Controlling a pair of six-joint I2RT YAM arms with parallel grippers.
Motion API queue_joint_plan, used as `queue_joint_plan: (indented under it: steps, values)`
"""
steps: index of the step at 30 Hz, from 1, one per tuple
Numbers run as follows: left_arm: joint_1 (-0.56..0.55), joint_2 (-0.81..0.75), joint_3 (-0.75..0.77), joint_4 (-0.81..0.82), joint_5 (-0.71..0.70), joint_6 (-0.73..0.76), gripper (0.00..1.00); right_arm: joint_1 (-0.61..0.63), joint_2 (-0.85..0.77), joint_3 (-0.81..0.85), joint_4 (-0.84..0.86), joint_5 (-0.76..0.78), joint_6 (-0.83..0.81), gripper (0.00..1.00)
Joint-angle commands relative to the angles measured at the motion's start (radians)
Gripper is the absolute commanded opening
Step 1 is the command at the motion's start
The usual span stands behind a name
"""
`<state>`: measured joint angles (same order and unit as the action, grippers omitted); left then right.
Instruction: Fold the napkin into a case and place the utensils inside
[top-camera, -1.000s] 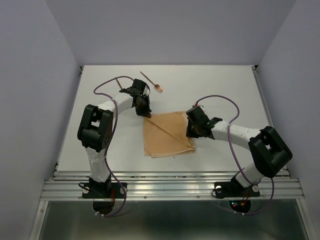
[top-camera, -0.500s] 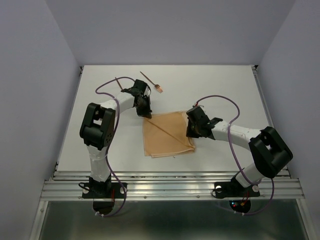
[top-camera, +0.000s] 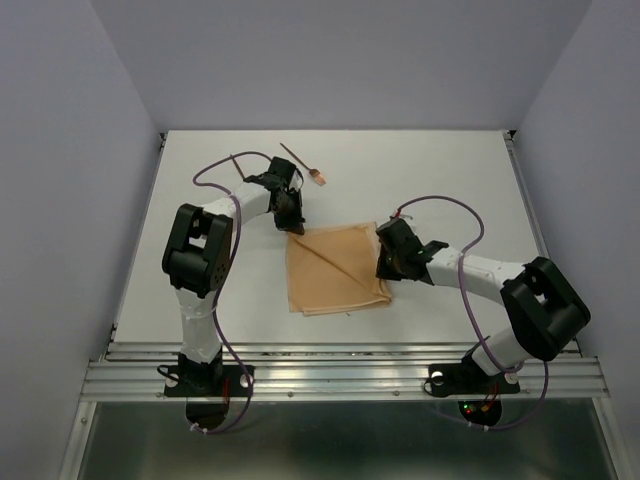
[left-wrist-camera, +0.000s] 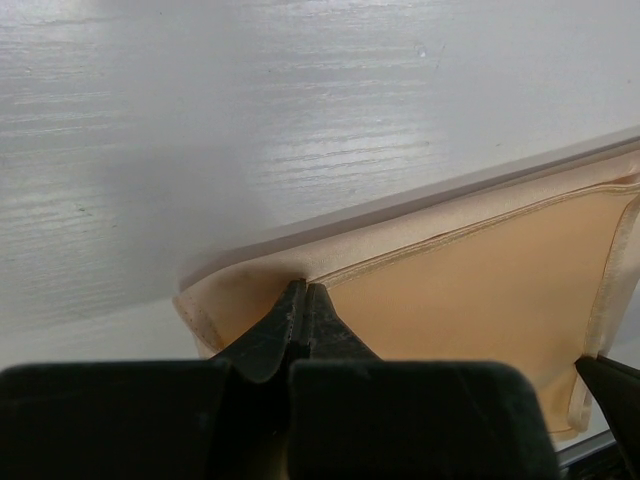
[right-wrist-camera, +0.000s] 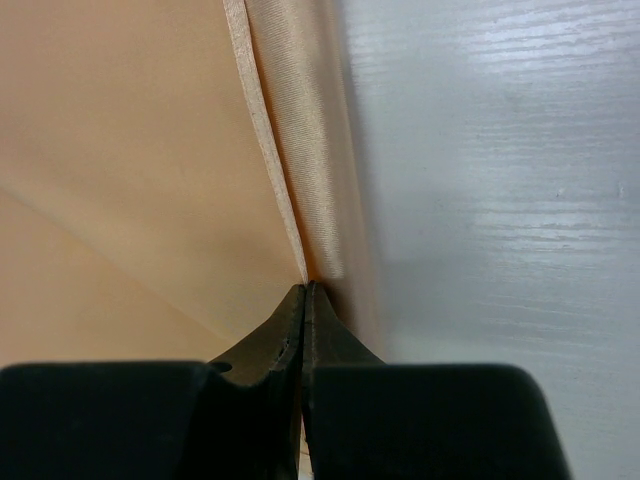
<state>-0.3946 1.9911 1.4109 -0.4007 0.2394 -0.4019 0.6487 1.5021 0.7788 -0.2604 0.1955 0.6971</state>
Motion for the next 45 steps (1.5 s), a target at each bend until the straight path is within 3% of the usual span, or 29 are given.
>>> queue_joint_plan:
  steps: [1,6,8,12,16,20,21,24,26,42,45]
  values:
    - [-0.01,-0.018,0.051,-0.013,0.006,0.014,0.0,0.006,-0.036,-0.016,0.032,0.032,0.005,0.01]
    - [-0.012,-0.023,0.06,-0.023,0.005,0.014,0.0,0.006,-0.029,-0.013,0.033,0.033,0.004,0.02]
    - [-0.013,-0.031,0.062,-0.024,0.003,0.012,0.0,0.006,-0.032,-0.012,0.03,0.035,0.008,0.11]
    - [-0.013,-0.061,0.06,-0.026,-0.012,0.003,0.0,0.006,-0.081,0.0,0.004,0.035,0.013,0.38]
    - [-0.013,-0.115,0.048,-0.026,-0.032,-0.006,0.0,0.006,-0.157,0.007,-0.029,0.018,0.002,0.41]
    - [-0.013,-0.153,0.01,-0.021,-0.04,-0.015,0.0,0.006,-0.213,-0.007,-0.072,-0.008,0.013,0.32]
    - [-0.013,-0.161,0.0,-0.017,-0.043,-0.02,0.0,0.017,-0.233,-0.012,-0.079,-0.014,0.015,0.23]
    - [-0.013,-0.178,-0.046,-0.001,-0.034,-0.026,0.0,0.035,-0.249,-0.033,-0.094,-0.045,0.028,0.1]
    - [-0.013,-0.173,-0.072,0.011,-0.025,-0.028,0.0,0.046,-0.247,-0.056,-0.086,-0.073,0.038,0.06]
    - [-0.013,-0.031,-0.023,0.033,-0.045,-0.025,0.0,0.055,-0.099,-0.151,0.006,-0.039,0.087,0.01]
    - [-0.013,-0.021,-0.013,0.023,-0.051,-0.022,0.0,0.055,-0.132,-0.142,-0.003,-0.047,0.073,0.01]
